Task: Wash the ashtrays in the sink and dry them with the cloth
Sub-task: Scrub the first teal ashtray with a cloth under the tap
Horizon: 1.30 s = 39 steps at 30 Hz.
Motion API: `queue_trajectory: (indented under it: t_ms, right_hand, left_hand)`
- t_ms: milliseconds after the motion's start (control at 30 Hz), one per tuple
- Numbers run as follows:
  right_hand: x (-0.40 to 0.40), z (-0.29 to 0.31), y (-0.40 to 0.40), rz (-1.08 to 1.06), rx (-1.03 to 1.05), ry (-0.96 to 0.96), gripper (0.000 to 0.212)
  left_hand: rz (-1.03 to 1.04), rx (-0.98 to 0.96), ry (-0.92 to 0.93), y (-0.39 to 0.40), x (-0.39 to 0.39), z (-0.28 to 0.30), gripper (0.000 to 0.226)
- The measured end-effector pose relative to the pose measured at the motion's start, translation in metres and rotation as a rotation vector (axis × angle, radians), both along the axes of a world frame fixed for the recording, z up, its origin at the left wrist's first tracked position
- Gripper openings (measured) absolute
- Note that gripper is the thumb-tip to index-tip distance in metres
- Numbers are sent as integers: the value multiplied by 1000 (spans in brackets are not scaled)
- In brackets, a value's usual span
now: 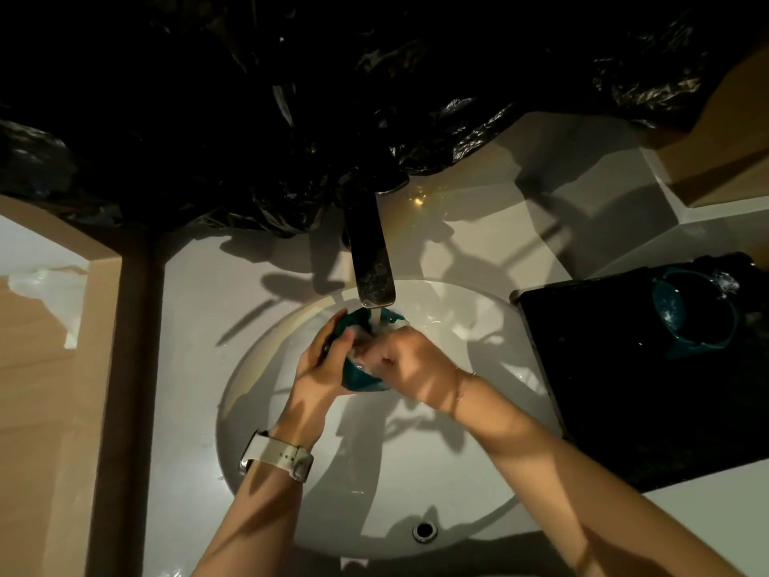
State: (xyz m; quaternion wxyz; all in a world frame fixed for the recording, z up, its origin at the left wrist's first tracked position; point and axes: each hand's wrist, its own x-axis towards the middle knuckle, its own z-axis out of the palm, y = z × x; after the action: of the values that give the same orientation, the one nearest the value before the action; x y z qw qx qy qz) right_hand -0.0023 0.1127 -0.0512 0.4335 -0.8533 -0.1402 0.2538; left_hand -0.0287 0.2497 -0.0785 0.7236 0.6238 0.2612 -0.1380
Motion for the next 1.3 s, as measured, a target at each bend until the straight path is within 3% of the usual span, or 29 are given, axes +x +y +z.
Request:
queue_trajectory:
  t_ms: [100,167,200,267,367,467,600,700,833,900,967,1100,1200,1300]
  right_hand:
    - [10,1,-4,121,-224,-12,19]
    - [13,7,5,155,-378,-181,26]
    - [9,7,10,87,-374,-345,26]
    - [3,-5,15,-3,-308,-430,21]
    - [-4,-11,12,-69,-103,-139,20]
    - [2,-5,4,7,-110,60,16]
    - [16,2,13,87,-409,-32,27]
    - [3,2,18,7,-274,-136,27]
    - [0,-4,5,118,-191,-93,23]
    - [5,-3,7,123,-300,-71,25]
    - [6,0,14,126,-411,-187,28]
    - [-1,-11,11,143,-199,-315,31]
    - [0,-6,-6,43,-40,21,33]
    - [-2,7,-20,-274,241,261,35]
  left_hand:
    - [-18,-7,10,1,-3,-1,31]
    - [-3,-15,20,-4,-4,0,31]
    - [13,-21,24,-6,-3,0,31]
    - [38,-34,21,-8,-3,0,29]
    - [32,-28,20,0,-1,2,28]
    - [-47,8,2,10,1,1,31]
    - [-51,-10,1,2,0,2,36]
    - [-48,-10,-8,2,2,4,34]
    - [-47,6,-5,13,4,1,27]
    - [-62,-10,2,12,4,3,28]
    - [-55,-34,14,8,4,5,31]
    - [-65,-20,12,9,2,4,31]
    - [-72,-27,24,13,-3,3,30]
    - [-60,-34,16,12,-8,3,29]
